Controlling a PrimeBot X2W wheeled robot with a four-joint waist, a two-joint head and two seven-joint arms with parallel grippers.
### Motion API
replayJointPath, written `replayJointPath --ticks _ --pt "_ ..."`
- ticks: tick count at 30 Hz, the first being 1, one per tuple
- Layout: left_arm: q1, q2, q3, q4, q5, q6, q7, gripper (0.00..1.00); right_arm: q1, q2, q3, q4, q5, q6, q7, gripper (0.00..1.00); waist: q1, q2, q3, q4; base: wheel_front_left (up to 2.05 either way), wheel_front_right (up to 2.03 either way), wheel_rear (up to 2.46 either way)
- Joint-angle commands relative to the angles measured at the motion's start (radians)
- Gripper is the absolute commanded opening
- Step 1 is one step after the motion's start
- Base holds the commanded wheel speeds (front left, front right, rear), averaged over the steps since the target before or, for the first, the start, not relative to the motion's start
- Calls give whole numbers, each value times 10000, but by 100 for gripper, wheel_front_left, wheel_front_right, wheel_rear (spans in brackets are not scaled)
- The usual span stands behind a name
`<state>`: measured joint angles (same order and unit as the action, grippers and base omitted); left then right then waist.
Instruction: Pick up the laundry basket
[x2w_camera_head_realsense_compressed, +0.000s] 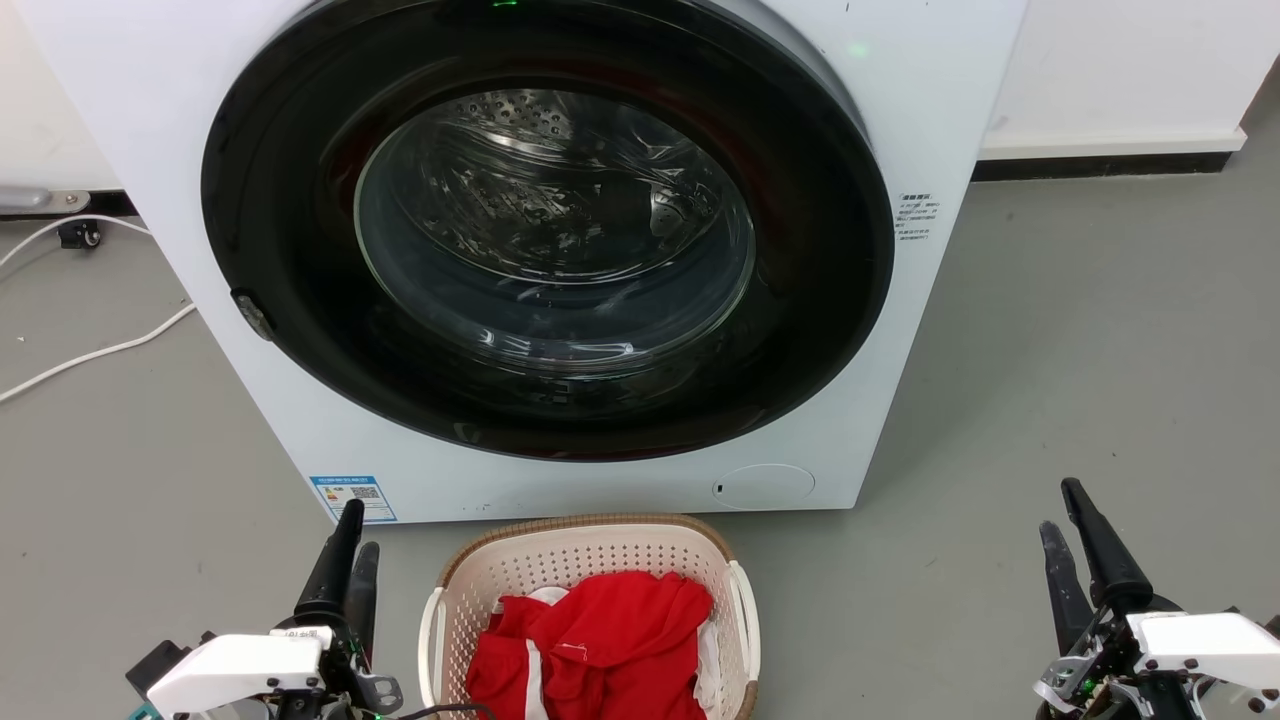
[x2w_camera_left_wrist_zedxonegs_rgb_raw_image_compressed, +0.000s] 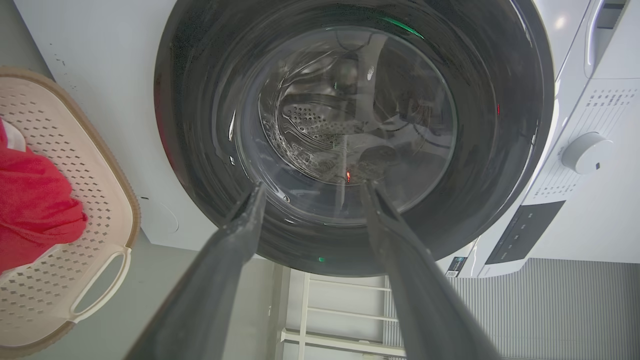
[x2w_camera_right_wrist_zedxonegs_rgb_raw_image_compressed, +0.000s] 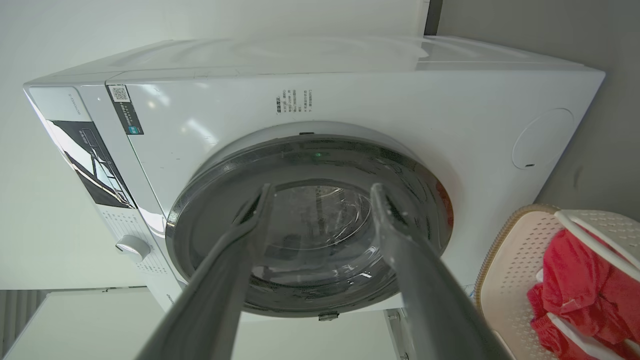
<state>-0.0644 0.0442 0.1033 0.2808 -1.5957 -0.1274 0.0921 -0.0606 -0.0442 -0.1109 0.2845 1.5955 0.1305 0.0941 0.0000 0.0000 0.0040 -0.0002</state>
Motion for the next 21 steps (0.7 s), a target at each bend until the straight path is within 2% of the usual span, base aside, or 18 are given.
replayJointPath --ticks 1,8,21 --pt "-239 31 -17 -230 323 -7 -126 100 -234 -22 -23 -187 -250 2 -137 100 0 0 4 -1 0 0 0" --pt "-303 36 57 -454 1813 -10 -510 100 -274 -28 -135 -434 -1624 2 -522 100 0 0 22 -9 0 0 0" --pt "-304 44 -245 -928 4729 248 -1067 100 -152 -37 237 -1301 -5244 2 -1079 100 0 0 47 -7 0 0 0"
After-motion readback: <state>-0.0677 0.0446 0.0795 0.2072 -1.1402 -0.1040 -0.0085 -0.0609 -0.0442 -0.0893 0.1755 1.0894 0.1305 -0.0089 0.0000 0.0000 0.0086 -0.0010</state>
